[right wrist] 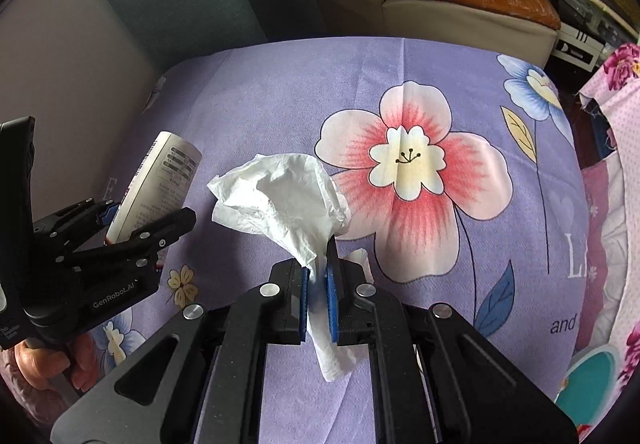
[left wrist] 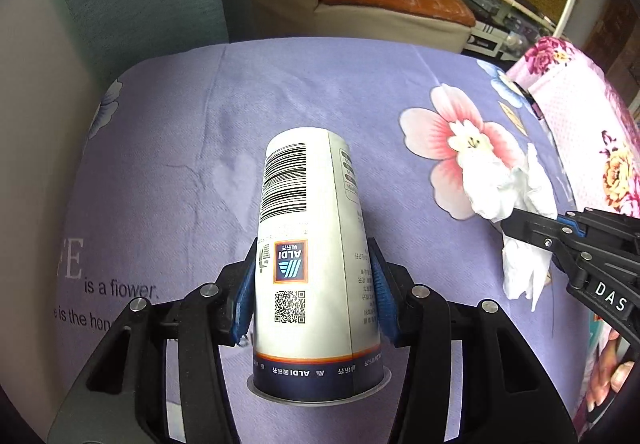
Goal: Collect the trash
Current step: 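Carry the tissue and paper cup over the teal wastebasket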
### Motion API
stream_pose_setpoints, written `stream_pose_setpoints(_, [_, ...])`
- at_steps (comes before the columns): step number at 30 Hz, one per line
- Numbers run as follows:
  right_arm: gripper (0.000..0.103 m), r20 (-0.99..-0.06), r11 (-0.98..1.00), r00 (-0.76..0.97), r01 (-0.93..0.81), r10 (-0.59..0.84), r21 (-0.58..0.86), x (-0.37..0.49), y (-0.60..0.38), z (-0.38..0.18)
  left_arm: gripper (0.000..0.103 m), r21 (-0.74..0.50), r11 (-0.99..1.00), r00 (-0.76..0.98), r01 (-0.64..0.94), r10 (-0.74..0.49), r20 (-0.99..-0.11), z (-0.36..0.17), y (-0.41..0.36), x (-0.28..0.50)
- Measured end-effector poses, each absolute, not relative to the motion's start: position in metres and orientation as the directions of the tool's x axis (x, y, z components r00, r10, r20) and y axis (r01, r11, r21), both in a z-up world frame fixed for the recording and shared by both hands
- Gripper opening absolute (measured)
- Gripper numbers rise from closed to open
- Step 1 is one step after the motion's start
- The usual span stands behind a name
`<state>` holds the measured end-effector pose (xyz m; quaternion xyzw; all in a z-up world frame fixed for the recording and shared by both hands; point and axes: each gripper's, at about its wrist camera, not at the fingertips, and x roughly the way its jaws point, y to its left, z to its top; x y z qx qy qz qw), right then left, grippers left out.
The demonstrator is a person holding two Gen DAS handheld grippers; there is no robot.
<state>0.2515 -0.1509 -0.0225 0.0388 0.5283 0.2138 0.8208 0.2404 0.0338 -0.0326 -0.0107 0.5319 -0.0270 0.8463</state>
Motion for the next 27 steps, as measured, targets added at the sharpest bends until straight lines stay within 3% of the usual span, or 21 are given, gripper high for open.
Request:
stream_pose_setpoints(17, [0.007, -0.801, 0.933, 0.484, -0.111, 0.351, 0.342, 0.105, -0.292, -0.02, 0.05, -0.128, 0.96, 0.351, 0.248, -0.213, -0.912, -0.021, -0.104, 0.134])
stream_pose_setpoints(27, [0.007, -0.75, 0.923, 0.625, 0.12, 0.216, 0.366, 0.033, -0.434, -0.005, 0.05, -0.059, 0.897, 0.356, 0.439, -0.234, -0.905, 0.0, -0.219, 0.1])
